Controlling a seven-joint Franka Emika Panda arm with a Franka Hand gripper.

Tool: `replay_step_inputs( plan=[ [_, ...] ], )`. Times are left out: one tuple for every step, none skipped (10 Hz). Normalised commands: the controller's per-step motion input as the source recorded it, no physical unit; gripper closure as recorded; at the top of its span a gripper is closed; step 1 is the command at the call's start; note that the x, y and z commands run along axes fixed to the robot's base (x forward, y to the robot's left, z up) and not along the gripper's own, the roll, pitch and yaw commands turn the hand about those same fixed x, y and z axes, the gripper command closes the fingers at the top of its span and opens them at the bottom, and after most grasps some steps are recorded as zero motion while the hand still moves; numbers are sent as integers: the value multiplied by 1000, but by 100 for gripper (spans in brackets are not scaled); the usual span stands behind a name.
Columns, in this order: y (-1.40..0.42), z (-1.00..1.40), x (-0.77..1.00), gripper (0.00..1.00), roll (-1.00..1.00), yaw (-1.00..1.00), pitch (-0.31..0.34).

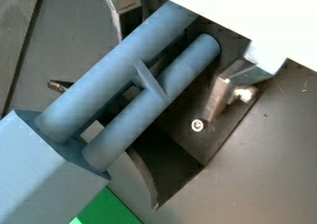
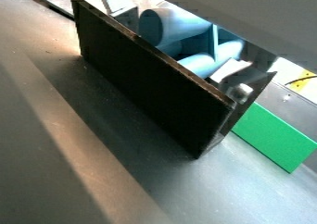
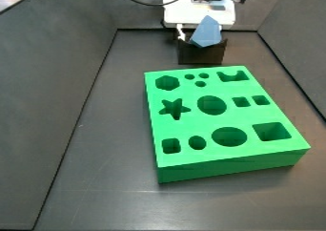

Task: Pick up the 3 prong object. Move up. Place the 3 prong object on the fixture. Regrasp the 3 prong object. Move to above the board. Insert the 3 prong object.
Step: Regrasp the 3 prong object.

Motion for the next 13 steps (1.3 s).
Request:
replay_step_inputs(
  plan=[
    [0,1000,0,0,-42,-37,-34],
    [-3,1000,-2,0,-43,-35,-32],
    [0,1000,-28,0,-7,-1,-24],
    [-3,1000,-33,0,10,11,-22],
    [-5,1000,-40,0,32,27,-9],
    [-2,879,-40,0,41,32,6],
    [-1,638,-35,0,44,33,31],
    [0,519,-33,0,44,30,46],
    [5,276,-27,0,43,20,69],
    [-1000,980,7,0,1000,27,74],
    [-1000,936,11,0,1000,26,74],
    [-1000,918,-19,0,1000,24,63],
    [-1000,891,-42,0,1000,23,55]
  ],
)
